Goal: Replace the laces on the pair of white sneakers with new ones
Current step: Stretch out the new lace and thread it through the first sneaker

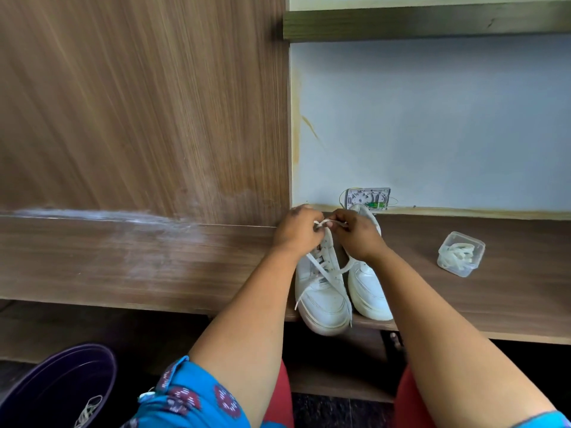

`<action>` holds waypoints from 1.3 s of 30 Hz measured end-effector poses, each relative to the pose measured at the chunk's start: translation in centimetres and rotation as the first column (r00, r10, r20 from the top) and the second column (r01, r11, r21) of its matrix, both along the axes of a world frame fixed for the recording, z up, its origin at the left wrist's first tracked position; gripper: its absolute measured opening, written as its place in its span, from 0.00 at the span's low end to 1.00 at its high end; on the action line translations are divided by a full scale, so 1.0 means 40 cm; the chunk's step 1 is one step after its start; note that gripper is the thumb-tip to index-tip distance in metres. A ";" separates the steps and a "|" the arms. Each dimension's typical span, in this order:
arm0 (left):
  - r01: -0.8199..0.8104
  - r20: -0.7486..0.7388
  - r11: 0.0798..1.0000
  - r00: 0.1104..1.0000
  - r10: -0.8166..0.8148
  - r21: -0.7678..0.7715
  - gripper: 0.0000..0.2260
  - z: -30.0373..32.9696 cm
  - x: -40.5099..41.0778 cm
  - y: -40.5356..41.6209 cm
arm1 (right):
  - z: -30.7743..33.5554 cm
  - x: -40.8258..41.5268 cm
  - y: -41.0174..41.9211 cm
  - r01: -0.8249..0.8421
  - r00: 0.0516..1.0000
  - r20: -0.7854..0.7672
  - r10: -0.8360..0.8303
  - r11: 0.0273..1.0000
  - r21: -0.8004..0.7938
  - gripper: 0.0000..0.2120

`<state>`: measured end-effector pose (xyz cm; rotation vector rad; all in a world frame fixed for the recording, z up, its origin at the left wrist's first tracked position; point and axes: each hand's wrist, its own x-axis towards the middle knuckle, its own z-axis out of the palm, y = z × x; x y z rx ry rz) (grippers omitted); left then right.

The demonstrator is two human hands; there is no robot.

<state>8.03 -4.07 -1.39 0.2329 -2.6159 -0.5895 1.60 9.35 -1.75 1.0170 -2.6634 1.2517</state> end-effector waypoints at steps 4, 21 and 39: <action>0.084 -0.117 0.995 0.990 -0.079 0.045 0.07 -0.025 -0.015 -0.020 | -0.019 -0.014 -0.026 0.170 0.985 0.025 -0.168 0.984 -0.060 0.11; -0.016 0.204 0.584 0.944 -0.258 0.812 0.07 -0.003 0.028 -0.015 | -0.014 0.025 -0.009 0.034 0.999 -0.026 -0.031 0.991 0.129 0.08; -0.563 0.397 0.817 0.783 0.480 0.123 0.14 -0.069 0.044 -0.228 | 0.002 0.013 0.080 -0.413 0.789 0.603 0.121 0.830 0.374 0.12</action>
